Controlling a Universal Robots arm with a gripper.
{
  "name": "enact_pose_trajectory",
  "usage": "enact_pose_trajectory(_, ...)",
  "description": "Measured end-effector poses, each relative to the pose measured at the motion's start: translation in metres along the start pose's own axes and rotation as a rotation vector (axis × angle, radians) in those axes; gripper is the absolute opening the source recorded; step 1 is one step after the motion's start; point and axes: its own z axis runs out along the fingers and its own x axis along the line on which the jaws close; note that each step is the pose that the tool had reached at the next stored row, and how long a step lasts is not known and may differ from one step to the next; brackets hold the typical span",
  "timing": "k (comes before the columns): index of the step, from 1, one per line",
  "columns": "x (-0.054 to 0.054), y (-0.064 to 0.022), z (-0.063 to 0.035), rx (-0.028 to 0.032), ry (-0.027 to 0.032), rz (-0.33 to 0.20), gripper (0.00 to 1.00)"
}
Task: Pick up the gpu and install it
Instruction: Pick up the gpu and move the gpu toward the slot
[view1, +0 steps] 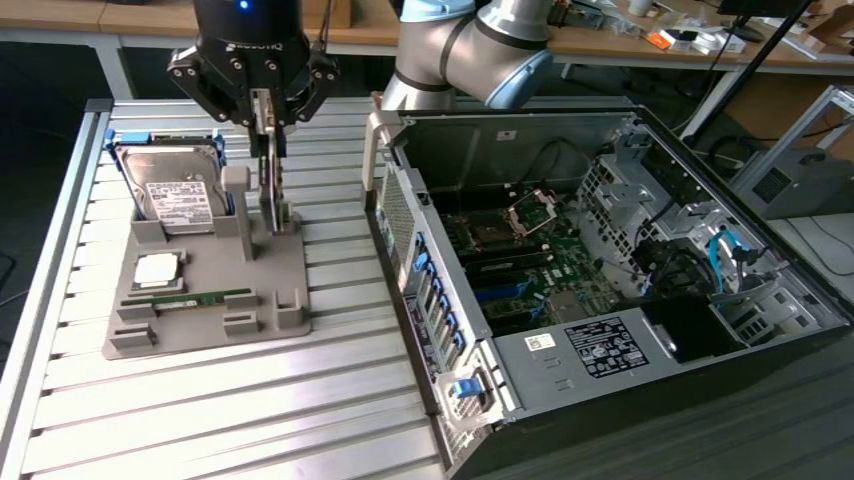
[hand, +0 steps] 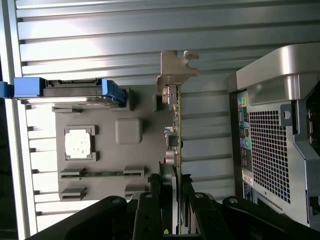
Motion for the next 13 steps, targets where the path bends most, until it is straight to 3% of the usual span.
enact_pose_trajectory(13, -0.0002, 0.0004, -0.0082, 0.0, 0.0, 0.0, 0.27)
